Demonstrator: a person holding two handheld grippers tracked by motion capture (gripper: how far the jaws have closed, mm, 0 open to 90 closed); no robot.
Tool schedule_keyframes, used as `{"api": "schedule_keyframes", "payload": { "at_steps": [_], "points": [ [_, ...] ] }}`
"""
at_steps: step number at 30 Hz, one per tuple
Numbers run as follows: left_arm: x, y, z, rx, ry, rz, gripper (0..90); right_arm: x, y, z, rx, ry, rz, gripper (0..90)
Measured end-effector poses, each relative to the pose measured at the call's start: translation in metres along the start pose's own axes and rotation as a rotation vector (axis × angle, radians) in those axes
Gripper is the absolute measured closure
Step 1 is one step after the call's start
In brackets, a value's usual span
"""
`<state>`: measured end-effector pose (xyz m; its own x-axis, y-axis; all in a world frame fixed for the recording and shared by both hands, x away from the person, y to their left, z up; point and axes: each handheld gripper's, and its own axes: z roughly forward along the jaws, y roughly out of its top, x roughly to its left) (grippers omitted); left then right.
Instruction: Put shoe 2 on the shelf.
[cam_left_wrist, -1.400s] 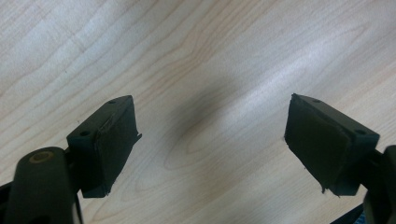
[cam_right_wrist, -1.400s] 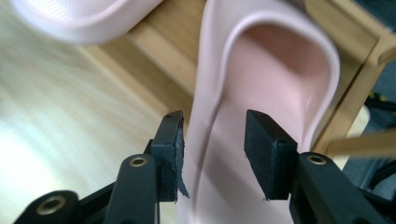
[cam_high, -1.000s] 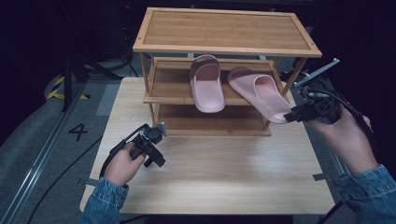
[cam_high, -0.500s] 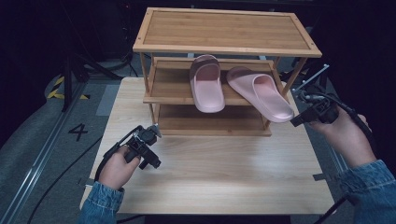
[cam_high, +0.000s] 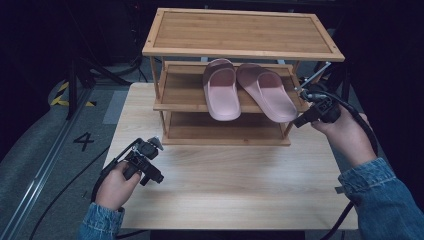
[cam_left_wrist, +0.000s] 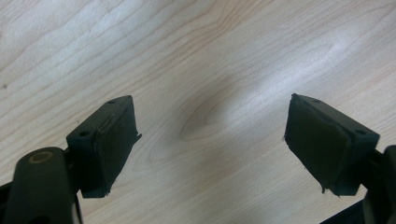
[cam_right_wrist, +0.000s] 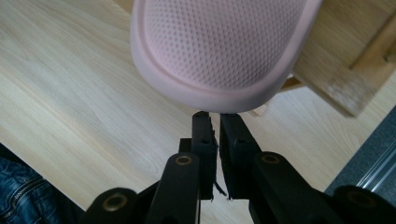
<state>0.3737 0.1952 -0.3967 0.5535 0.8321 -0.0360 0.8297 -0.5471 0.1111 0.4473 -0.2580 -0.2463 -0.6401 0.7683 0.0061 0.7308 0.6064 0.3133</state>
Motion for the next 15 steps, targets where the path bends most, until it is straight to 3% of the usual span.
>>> {"api": "schedule_keyframes", "payload": {
  "at_steps": [8,15],
  "points": [
    [0.003,-0.01,0.002,0.013,0.005,-0.018,17.7,0.004,0.015,0.007,-0.017,0.022,-0.013,84.1],
    [0.005,-0.022,0.002,0.013,0.003,-0.042,17.5,0.023,0.033,0.015,-0.037,0.046,-0.082,84.1]
  ]
}}
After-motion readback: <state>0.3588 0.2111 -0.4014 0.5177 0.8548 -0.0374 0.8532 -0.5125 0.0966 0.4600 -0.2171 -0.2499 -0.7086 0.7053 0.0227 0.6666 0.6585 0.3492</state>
